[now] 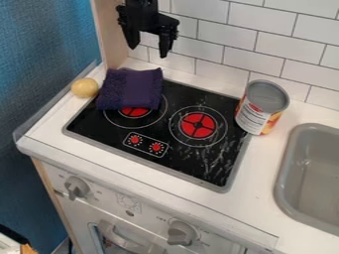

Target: Moved can in between left and right burners

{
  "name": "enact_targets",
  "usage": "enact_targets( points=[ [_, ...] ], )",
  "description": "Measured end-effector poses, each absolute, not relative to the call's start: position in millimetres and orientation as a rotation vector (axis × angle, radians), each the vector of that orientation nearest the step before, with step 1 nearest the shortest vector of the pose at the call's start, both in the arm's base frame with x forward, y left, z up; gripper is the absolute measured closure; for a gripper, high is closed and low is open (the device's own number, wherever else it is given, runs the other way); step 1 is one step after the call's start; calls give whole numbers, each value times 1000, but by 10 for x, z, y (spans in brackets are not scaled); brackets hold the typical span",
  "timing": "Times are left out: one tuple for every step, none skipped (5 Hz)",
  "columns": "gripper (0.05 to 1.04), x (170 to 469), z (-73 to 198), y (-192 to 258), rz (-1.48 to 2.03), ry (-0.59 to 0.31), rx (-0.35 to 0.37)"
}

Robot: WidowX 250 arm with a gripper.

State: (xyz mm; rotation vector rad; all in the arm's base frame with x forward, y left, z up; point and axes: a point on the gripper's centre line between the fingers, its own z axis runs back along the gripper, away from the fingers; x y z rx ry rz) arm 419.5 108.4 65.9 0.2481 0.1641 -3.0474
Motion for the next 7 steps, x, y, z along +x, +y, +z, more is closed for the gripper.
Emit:
enact_targets(
  points=[
    [84, 4151, 441, 1068, -3057, 149, 166],
    [84, 4121, 427, 977, -3112, 149, 107],
    [84, 4170, 449, 741, -3232, 150, 119],
    [84, 4186, 703, 457, -3393, 149, 251],
    [84, 4207, 777, 19, -3644, 115, 315],
    [84, 4161, 785, -295, -3869, 46, 314],
    [84, 4205, 1005, -626, -4094, -55, 423]
  ],
)
